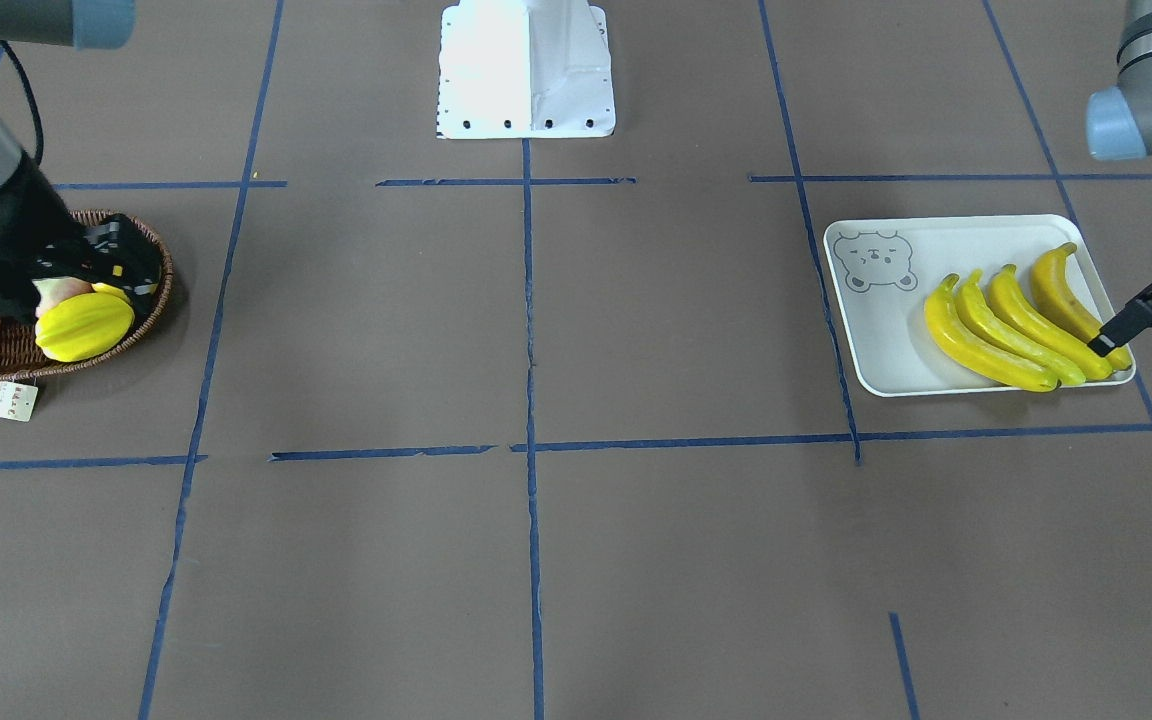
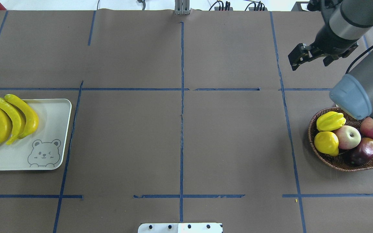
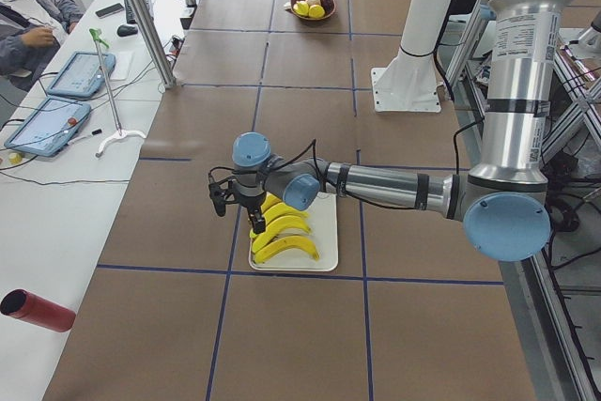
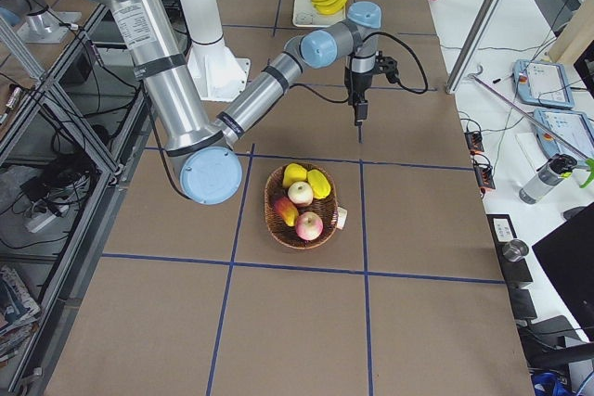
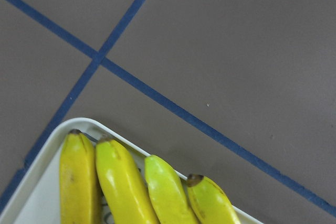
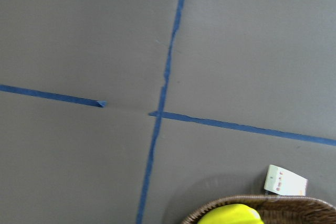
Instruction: Transfer all bananas from basket to plate
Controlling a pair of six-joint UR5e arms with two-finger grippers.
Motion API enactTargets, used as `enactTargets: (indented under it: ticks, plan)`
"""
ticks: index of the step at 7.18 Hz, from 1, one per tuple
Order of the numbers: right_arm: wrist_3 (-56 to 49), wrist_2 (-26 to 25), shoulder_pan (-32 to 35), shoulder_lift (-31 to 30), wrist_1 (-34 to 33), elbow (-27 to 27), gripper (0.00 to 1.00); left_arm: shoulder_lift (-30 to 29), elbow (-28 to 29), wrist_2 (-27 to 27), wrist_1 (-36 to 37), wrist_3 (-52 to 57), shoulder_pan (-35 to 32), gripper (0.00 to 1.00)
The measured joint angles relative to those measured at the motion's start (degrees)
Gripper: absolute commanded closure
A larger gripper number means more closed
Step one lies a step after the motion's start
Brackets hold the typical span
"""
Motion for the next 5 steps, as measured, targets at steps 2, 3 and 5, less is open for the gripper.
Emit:
enactTargets:
  ticks: [2, 3, 5]
  plan:
    - [-13.69, 3.12, 7.08, -6.55, -0.08, -0.09, 0.0, -0.3, -0.35, -0.4, 11.83, 29.32, -8.0, 0.0]
    - [-19.8, 4.08, 10.19, -9.56, -0.08, -0.27, 0.0, -0.84, -0.56, -0.42, 18.26, 41.41, -10.76, 0.0]
    - [-31.57, 7.73, 16.31, -15.95, 0.21, -1.83, 0.0, -1.38, -2.05, -0.73, 28.07, 54.7, -13.36, 0.0]
